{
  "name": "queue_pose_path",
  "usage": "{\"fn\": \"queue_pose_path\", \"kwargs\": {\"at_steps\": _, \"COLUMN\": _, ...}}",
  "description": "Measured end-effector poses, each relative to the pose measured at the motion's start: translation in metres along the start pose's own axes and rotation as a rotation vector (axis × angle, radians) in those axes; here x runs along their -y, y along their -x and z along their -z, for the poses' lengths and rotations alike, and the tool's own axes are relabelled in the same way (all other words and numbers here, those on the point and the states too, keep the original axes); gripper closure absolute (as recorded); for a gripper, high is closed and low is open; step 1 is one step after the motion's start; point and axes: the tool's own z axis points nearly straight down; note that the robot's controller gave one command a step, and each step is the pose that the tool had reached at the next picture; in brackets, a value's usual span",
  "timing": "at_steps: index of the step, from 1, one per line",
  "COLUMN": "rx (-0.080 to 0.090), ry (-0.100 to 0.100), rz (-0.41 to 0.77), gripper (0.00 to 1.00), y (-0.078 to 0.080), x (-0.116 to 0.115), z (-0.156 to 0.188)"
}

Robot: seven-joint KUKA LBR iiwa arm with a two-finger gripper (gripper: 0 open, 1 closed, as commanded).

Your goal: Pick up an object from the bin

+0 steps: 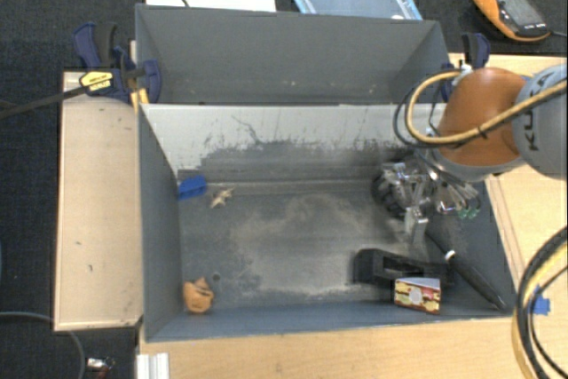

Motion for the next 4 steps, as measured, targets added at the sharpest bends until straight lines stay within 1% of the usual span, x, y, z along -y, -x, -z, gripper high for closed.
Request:
{"fn": "queue_pose_path", "kwargs": {"at_steps": 1, "rx": -0.008, "ry": -0.001, "rz": 0.193, "gripper": 0.00, "y": 0.003, "x": -0.033, "z": 0.032}}
{"fn": "queue_pose_path", "kwargs": {"at_steps": 2, "rx": -0.003, "ry": -0.002, "rz": 0.125, "gripper": 0.00, "y": 0.008, "x": -0.039, "z": 0.022}}
{"fn": "queue_pose_path", "kwargs": {"at_steps": 3, "rx": 0.004, "ry": -0.003, "rz": 0.186, "gripper": 1.00, "y": 0.012, "x": -0.040, "z": 0.003}}
{"fn": "queue_pose_path", "kwargs": {"at_steps": 4, "rx": 0.004, "ry": -0.003, "rz": 0.186, "gripper": 1.00, "y": 0.012, "x": -0.040, "z": 0.003}}
